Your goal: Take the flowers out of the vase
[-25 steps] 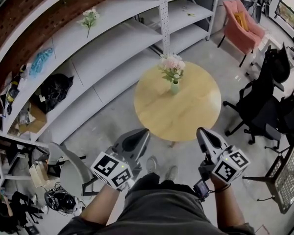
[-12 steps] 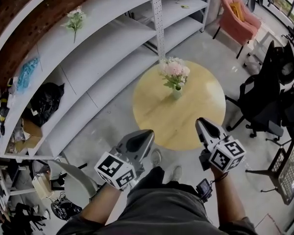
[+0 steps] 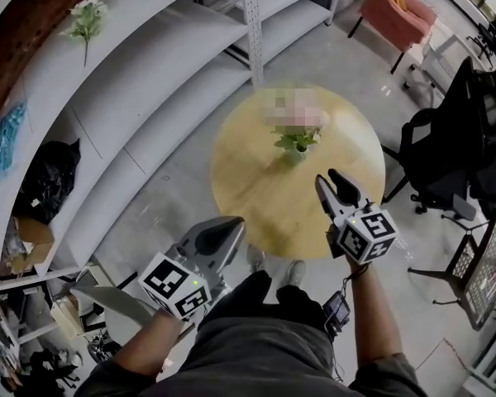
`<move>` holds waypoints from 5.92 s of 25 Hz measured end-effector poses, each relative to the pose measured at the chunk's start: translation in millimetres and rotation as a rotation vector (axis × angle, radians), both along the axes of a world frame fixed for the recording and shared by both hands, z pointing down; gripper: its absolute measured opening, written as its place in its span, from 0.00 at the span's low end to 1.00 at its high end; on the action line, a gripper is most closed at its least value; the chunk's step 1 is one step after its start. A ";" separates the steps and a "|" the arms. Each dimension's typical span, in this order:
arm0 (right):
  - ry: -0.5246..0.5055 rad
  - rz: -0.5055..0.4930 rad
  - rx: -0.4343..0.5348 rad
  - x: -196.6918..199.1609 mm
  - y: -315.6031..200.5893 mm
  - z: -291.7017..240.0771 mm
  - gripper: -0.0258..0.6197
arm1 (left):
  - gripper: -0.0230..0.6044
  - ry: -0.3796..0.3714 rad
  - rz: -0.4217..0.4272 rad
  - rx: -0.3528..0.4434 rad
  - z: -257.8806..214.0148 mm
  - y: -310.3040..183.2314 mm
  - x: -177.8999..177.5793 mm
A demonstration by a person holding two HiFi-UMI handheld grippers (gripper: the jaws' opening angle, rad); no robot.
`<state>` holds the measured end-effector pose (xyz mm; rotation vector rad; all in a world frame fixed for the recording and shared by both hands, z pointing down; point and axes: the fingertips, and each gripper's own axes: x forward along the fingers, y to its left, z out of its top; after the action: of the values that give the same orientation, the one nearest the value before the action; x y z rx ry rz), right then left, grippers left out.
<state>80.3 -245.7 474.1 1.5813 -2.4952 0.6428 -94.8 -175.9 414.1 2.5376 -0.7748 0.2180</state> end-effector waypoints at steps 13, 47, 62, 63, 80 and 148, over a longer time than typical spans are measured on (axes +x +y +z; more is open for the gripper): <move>0.181 -0.124 0.049 -6.1 -76.1 81.1 0.36 | 0.05 -0.119 -0.054 -0.112 60.6 -3.9 2.0; 0.200 -0.207 0.130 -21.7 -117.6 84.6 0.23 | 0.05 -0.178 -0.153 -0.161 75.5 7.1 -1.4; 0.166 -0.162 0.151 -23.1 -116.4 37.0 0.14 | 0.05 -0.121 -0.132 -0.104 47.5 -5.2 -2.2; 0.159 -0.159 0.155 -22.6 -115.6 30.2 0.14 | 0.05 -0.116 -0.131 -0.096 43.7 -5.9 -1.7; 0.077 -0.114 0.296 -7.2 -89.3 -126.7 0.13 | 0.05 -0.012 -0.118 0.047 -30.4 -6.0 9.7; -0.038 -0.161 0.278 24.1 -7.8 -202.9 0.12 | 0.05 0.035 -0.149 0.163 -80.1 -4.6 73.4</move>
<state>104.4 -253.5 271.2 1.4367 -2.8041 0.3180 -21.4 -180.5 334.0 2.6117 -0.9995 0.0634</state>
